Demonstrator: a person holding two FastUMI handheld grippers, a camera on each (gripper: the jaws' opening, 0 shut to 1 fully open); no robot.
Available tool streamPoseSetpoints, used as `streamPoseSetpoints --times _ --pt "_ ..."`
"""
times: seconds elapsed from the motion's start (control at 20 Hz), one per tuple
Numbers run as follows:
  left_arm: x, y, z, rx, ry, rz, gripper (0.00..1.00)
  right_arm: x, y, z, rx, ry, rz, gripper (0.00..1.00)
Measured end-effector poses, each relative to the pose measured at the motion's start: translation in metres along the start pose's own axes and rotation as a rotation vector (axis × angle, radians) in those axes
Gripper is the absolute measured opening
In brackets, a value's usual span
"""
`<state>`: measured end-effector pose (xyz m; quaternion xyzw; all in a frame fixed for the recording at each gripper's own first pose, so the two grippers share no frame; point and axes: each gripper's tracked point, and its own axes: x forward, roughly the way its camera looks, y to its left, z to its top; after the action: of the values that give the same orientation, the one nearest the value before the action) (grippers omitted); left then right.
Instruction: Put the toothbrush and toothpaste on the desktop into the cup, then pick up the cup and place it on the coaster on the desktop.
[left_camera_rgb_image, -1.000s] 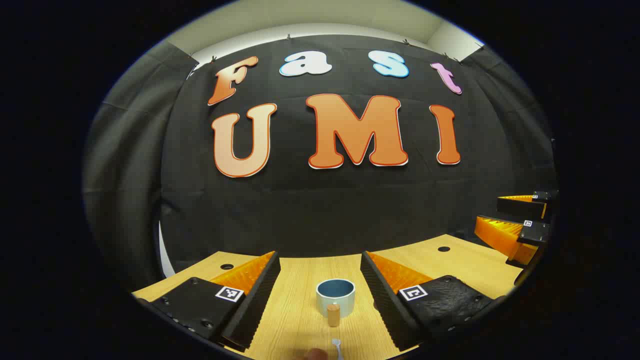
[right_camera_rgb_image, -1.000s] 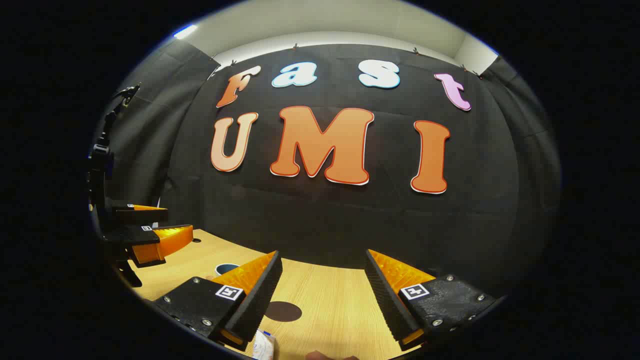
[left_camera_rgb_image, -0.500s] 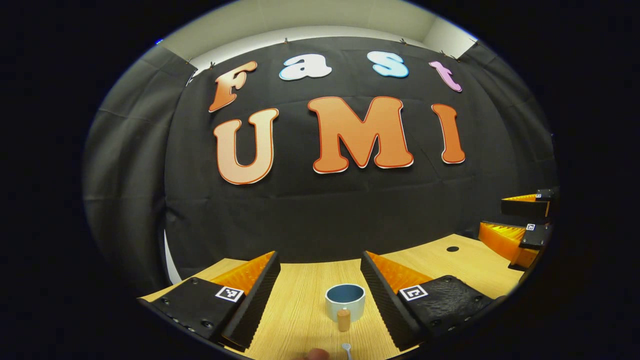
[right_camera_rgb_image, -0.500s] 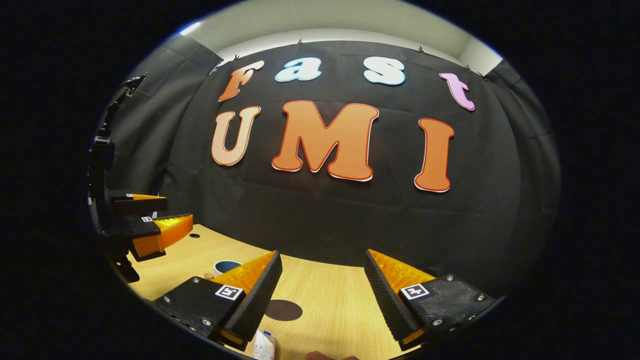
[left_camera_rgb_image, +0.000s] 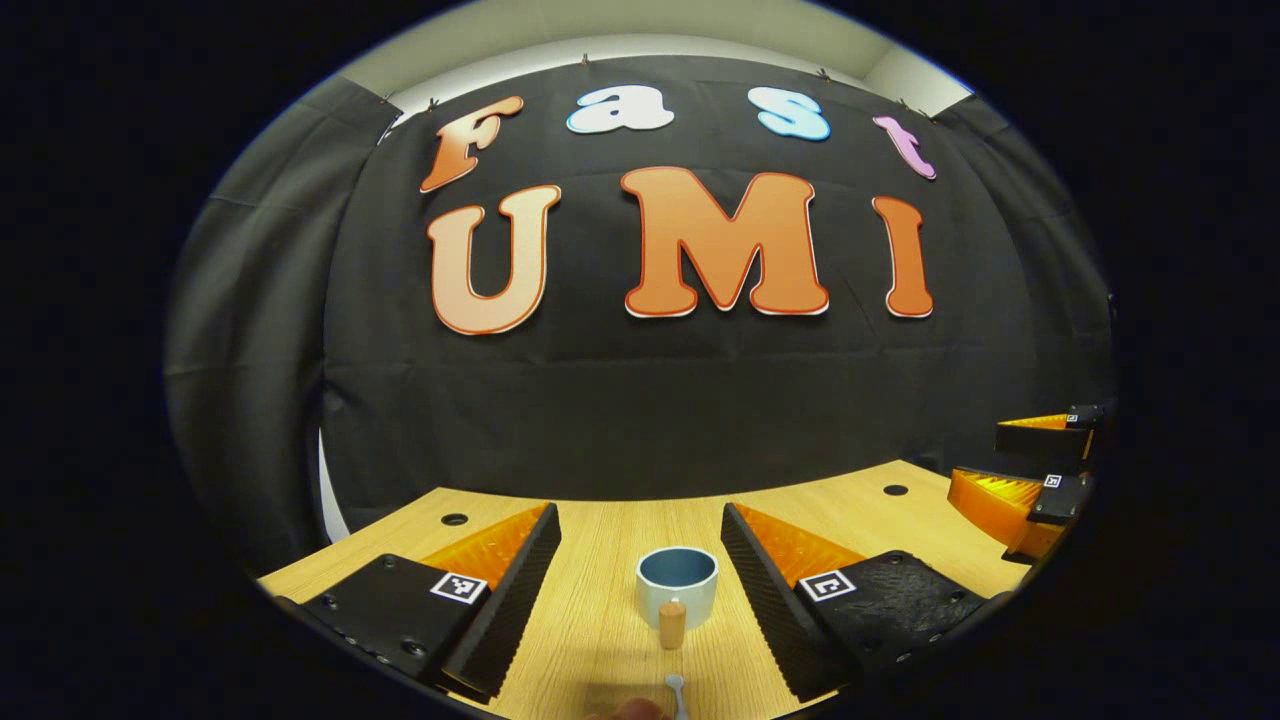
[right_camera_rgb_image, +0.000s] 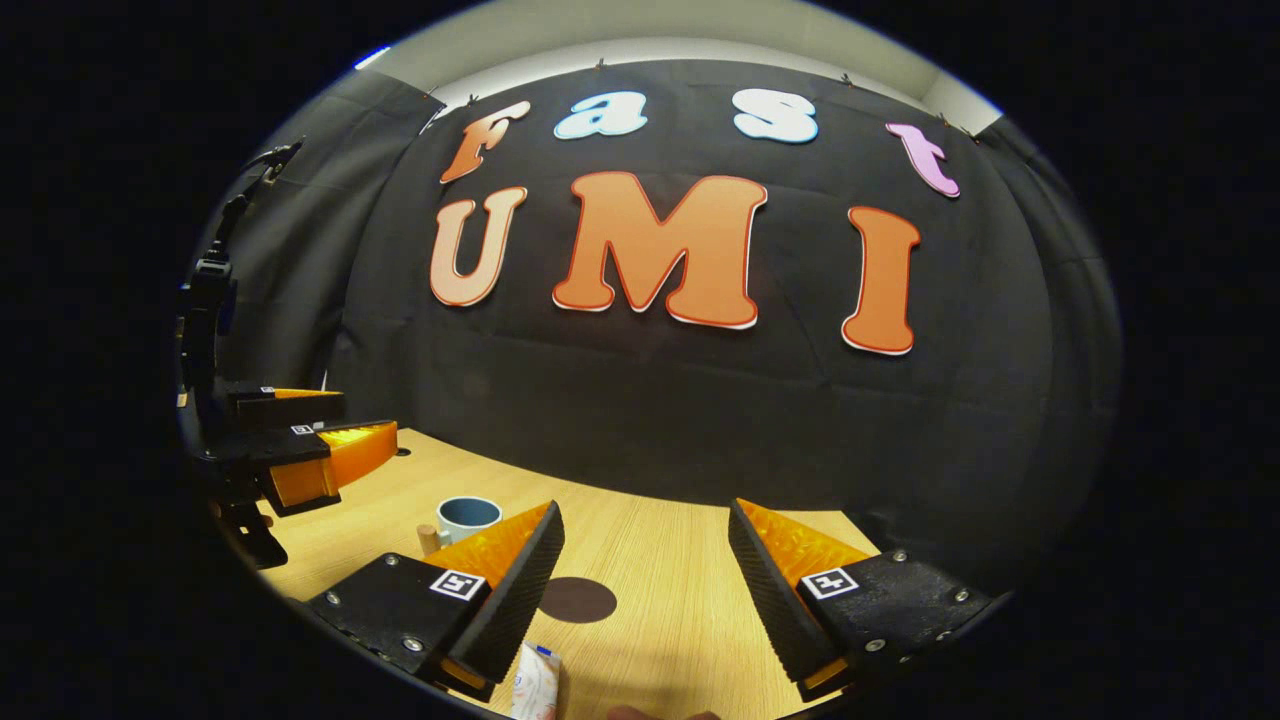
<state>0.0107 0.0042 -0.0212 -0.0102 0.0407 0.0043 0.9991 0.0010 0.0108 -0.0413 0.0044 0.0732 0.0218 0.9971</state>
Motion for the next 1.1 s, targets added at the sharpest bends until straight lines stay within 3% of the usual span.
streamPoseSetpoints --times 0.45,1.1 --pt "-0.008 -0.009 -0.064 -0.025 0.247 -0.052 0.98 -0.003 0.013 -0.042 0.075 0.146 0.070 0.99" --pt "-0.037 -0.016 -0.170 -0.082 0.675 -0.070 0.99 -0.007 0.055 -0.124 0.048 0.395 0.165 0.99"
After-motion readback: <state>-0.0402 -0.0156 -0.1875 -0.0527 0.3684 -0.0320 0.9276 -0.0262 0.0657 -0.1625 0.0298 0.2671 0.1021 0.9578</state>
